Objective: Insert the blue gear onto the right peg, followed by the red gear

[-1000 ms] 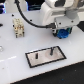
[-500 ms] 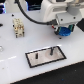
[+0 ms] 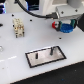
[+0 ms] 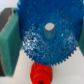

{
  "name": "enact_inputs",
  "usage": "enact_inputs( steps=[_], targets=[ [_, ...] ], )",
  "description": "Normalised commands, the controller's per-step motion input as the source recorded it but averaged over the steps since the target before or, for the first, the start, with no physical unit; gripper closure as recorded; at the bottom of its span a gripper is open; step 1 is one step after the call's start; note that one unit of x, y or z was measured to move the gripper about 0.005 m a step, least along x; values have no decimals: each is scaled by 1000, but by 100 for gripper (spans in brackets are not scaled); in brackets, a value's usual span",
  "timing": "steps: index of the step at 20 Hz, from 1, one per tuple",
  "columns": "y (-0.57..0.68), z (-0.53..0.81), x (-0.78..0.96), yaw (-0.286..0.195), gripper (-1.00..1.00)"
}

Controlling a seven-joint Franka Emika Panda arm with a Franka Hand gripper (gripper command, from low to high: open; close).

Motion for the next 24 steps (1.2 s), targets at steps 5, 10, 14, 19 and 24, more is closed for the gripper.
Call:
enact_inputs(
  steps=[5,10,14,19,24],
  targets=[
    [-284,406,626,0,100],
    [-267,403,653,0,100],
    [-312,265,707,0,100],
    [-305,224,715,0,100],
    [-313,186,687,0,100]
  ],
)
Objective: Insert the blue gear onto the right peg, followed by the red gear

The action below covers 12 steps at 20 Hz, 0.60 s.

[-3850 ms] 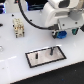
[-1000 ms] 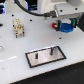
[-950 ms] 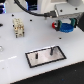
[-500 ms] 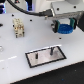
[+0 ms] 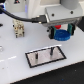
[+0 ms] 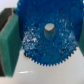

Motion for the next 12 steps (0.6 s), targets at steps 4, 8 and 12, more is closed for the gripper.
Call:
enact_inputs(
  steps=[4,8,12],
  targets=[
    [-258,51,612,0,100],
    [-240,2,461,0,100],
    [-171,-32,323,0,100]
  ],
)
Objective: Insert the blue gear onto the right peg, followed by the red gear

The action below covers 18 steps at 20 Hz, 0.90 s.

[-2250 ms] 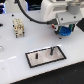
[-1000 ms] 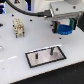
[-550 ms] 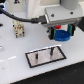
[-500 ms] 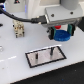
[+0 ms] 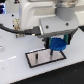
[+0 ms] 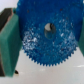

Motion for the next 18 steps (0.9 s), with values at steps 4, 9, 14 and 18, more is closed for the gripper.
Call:
enact_inputs(
  steps=[4,9,14,18],
  targets=[
    [-131,-51,253,0,100],
    [-69,-82,161,0,100],
    [-25,46,91,0,100],
    [0,136,34,0,100]
  ],
)
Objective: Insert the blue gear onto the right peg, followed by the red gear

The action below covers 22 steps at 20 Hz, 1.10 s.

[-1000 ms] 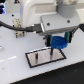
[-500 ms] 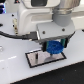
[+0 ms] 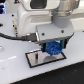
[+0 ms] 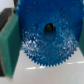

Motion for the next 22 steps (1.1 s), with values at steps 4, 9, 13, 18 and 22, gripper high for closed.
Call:
enact_inputs(
  steps=[4,9,13,18,22],
  targets=[
    [-21,-15,137,0,100],
    [-44,26,40,0,100],
    [3,112,48,0,100],
    [-12,130,90,0,100],
    [-23,189,97,0,100]
  ],
)
